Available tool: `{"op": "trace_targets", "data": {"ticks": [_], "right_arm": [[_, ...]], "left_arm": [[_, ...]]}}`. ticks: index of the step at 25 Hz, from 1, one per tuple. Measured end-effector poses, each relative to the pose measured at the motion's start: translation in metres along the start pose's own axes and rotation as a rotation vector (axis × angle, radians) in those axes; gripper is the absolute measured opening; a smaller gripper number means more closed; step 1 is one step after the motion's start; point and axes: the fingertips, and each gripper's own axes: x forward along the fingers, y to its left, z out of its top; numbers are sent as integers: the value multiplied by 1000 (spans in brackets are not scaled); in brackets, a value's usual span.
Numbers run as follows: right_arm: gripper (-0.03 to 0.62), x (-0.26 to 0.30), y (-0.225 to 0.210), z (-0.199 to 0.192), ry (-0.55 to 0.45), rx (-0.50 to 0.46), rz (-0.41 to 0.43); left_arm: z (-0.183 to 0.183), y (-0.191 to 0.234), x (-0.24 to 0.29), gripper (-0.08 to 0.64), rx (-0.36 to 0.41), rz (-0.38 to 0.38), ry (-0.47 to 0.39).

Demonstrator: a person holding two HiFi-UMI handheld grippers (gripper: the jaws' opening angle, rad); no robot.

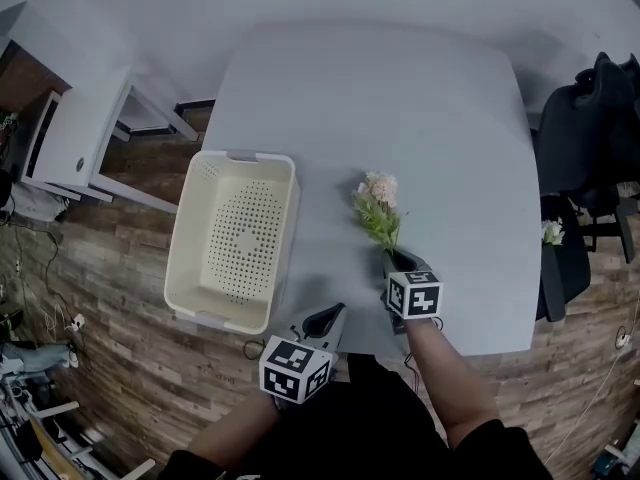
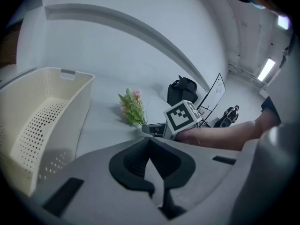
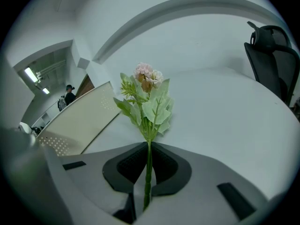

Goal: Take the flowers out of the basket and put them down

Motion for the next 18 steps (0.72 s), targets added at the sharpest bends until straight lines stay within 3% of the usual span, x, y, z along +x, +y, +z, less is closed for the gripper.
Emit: {"op": "trace_targets", "data": {"ticks": [11, 14, 18], "right_arm": [[37, 5, 7, -11, 50, -4, 64], [87, 5, 10, -13, 59, 4, 87], [98, 3, 12, -14, 60, 3, 106]], "left_arm": [[-4, -17, 3, 6, -4, 23, 3], [-5, -20, 0, 6, -4, 37, -2], [-5, -24, -7, 7, -4, 61, -15]]}}
